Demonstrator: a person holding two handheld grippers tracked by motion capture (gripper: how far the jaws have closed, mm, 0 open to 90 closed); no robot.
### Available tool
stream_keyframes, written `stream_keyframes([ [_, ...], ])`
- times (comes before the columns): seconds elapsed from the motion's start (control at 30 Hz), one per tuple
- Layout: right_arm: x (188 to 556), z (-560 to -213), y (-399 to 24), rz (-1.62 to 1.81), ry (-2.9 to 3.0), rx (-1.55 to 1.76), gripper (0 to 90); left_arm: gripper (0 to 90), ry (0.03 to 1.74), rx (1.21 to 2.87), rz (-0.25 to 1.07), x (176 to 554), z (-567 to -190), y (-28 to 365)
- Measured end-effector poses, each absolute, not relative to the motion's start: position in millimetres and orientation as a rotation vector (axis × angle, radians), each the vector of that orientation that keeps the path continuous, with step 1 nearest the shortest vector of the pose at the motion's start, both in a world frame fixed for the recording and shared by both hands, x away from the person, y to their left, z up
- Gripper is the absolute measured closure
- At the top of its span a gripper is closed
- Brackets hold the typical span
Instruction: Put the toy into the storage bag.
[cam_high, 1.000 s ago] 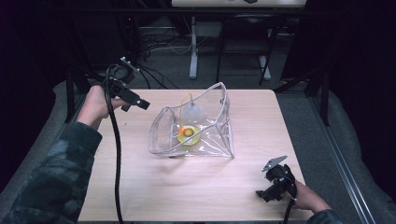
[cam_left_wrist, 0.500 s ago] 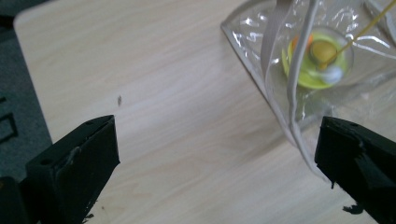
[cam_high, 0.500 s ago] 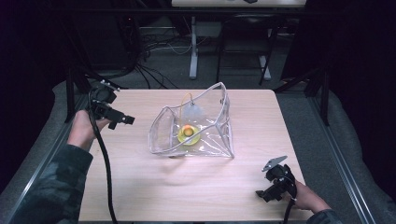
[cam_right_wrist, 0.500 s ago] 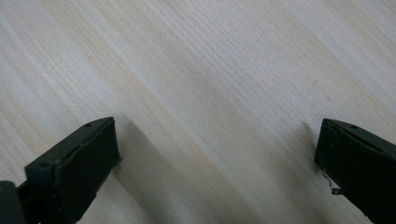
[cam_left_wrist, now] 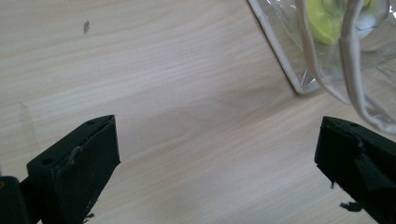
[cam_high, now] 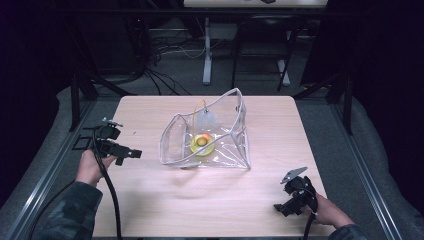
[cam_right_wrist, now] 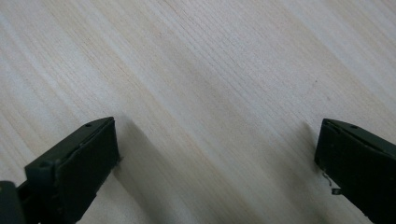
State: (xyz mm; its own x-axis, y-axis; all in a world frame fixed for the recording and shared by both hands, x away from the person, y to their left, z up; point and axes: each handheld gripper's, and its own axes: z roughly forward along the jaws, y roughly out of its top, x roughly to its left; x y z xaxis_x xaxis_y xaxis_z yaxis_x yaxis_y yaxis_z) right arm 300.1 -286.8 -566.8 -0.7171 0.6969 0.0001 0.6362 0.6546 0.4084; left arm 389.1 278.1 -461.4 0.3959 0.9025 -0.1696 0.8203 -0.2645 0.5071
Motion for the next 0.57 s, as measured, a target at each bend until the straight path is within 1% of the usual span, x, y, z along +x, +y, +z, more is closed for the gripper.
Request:
stream_keyframes([
  [0.1, 300, -567, -287, 0.581, 2.712, 1.102, 0.0, 0.1, 1.478, 2.122, 0.184, 384, -476, 281],
  [0.3, 300, -567, -287, 0.58, 2.711, 1.098, 0.0, 0.1, 1.476, 2.077, 0.187, 385, -490, 292],
  [0.57, 300, -567, -287, 0.585, 2.709, 1.098, 0.0, 0.2, 1.522, 2.094, 0.163, 385, -513, 298],
])
